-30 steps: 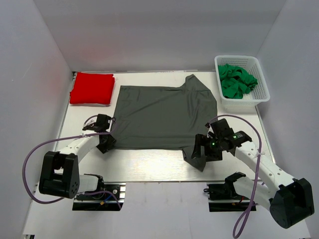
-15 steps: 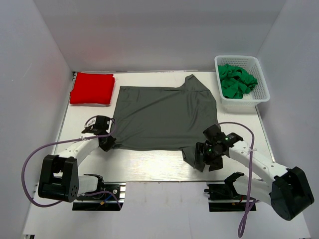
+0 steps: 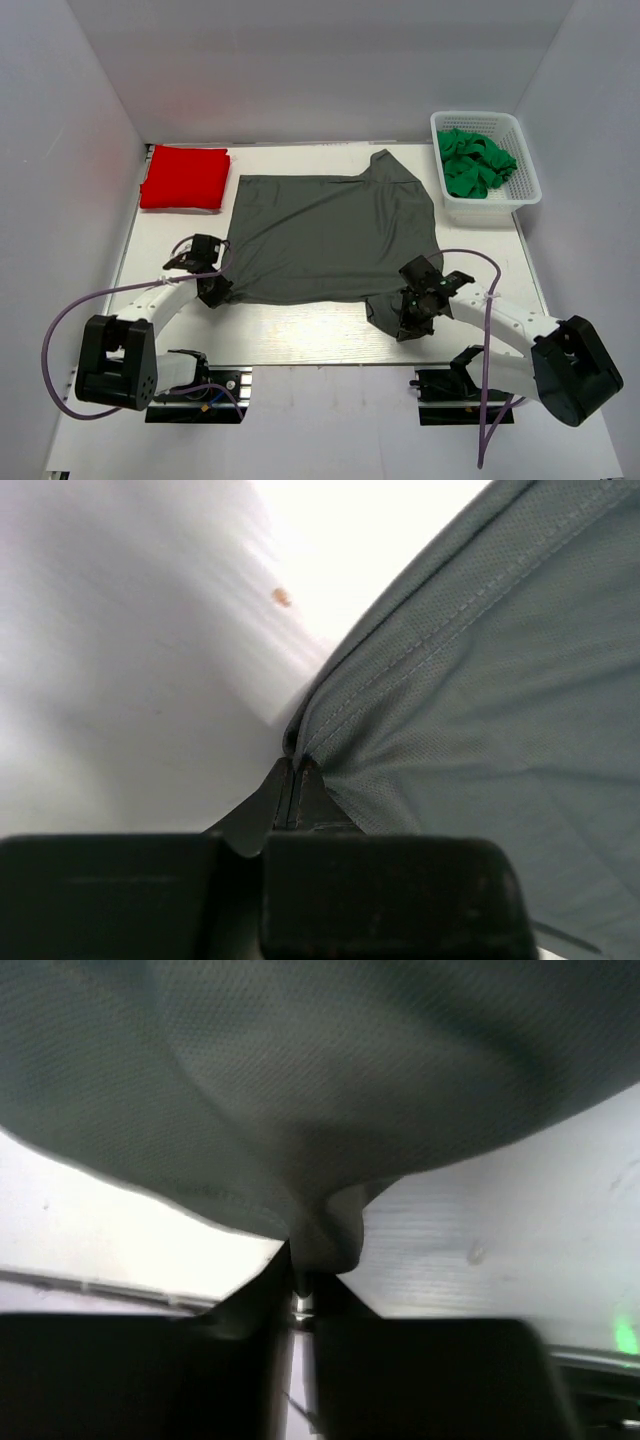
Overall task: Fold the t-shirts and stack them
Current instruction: Grap the side of the flattened tshirt closest away from the robot with both arms, then fold the flattened tshirt in 1/3 of the way
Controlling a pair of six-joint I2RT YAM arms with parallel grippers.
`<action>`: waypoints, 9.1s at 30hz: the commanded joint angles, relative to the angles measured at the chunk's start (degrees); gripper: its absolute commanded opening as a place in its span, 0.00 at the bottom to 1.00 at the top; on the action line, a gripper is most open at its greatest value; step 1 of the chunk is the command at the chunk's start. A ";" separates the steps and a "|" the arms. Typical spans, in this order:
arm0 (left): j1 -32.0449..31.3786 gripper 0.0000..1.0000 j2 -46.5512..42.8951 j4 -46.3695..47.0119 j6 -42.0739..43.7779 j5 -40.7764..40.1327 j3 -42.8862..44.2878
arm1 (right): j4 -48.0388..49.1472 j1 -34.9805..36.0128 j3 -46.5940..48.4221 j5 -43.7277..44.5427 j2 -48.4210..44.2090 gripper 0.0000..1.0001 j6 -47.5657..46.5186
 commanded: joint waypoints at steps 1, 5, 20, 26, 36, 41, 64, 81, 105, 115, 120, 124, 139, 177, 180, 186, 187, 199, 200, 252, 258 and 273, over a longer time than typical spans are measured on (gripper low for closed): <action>0.07 0.00 -1.48 -4.01 0.56 -2.59 0.20 | 1.01 0.46 -0.67 4.73 -0.32 0.00 2.15; 0.07 0.00 -0.87 -10.07 -0.05 -4.62 4.76 | -3.56 0.46 -0.41 2.48 -4.79 0.00 3.64; 0.07 0.00 1.50 -23.09 -0.06 -7.44 10.40 | -20.10 5.21 4.87 -9.24 -8.84 0.00 1.80; 0.07 0.00 3.44 -23.71 -0.06 -7.44 13.13 | -15.18 4.59 7.41 -8.46 -6.75 0.00 -0.56; 0.07 0.00 9.41 -22.48 3.37 -6.03 22.69 | -15.87 -0.15 28.33 3.41 8.81 0.00 -5.23; 0.07 0.00 15.55 -22.48 3.90 -5.50 29.45 | -16.14 -5.06 34.92 7.36 11.80 0.00 -8.04; 2.89 0.00 34.81 -22.58 5.74 -8.40 48.28 | -10.17 -19.93 55.23 3.06 30.26 0.00 -20.78; 3.41 1.00 47.91 -23.35 9.44 -12.09 67.61 | 2.77 -22.30 66.29 6.84 46.17 0.64 -32.12; 0.42 1.00 34.38 -4.63 16.03 7.42 39.50 | 11.55 -23.53 28.51 11.58 25.25 0.63 -33.44; 0.42 1.00 35.52 -4.55 15.50 4.34 36.42 | 9.44 -25.38 26.67 10.02 25.43 0.46 -34.76; 0.42 1.00 36.57 -4.55 15.50 3.81 35.89 | 8.38 -25.55 26.14 6.85 24.11 0.46 -35.47; 0.42 1.00 37.10 -5.16 15.50 2.50 35.89 | 8.73 -25.82 24.82 3.50 24.20 0.39 -36.08; 0.42 1.00 37.63 -6.22 15.50 -2.07 35.36 | 3.46 -29.33 27.02 9.22 20.51 0.07 -35.11; 0.42 1.00 33.32 -5.07 16.03 6.71 34.49 | 31.93 -29.42 12.53 -23.40 23.14 0.90 -22.90; 0.42 1.00 32.71 -5.07 15.41 6.19 32.21 | 32.11 -29.60 9.97 -20.94 23.76 0.90 -21.06; 0.42 1.00 29.02 -6.47 14.27 4.61 26.66 | 31.15 -29.42 3.03 -21.30 20.70 0.90 -18.07; 0.42 1.00 28.15 -7.18 14.27 4.61 24.75 | 28.10 -29.42 0.33 -20.50 16.86 0.90 -17.89; 0.42 1.00 10.13 -16.24 11.02 3.64 16.73 | 2.06 -28.37 -1.31 -12.85 -9.45 0.90 -16.99; 0.42 1.00 8.38 -15.63 11.54 2.86 18.30 | 1.97 -28.19 1.59 -12.85 -10.51 0.90 -17.70; 1.74 1.00 17.68 -13.07 16.47 -6.03 34.84 | 14.00 -13.43 21.13 -10.11 19.63 0.00 -11.12; 1.74 1.00 17.68 -12.54 16.47 -6.03 34.84 | 14.18 -12.64 23.85 -12.40 22.44 0.43 -11.56; 1.74 1.00 18.73 -13.07 16.47 -5.50 36.42 | 18.84 -11.14 31.05 -16.45 30.87 0.90 -11.73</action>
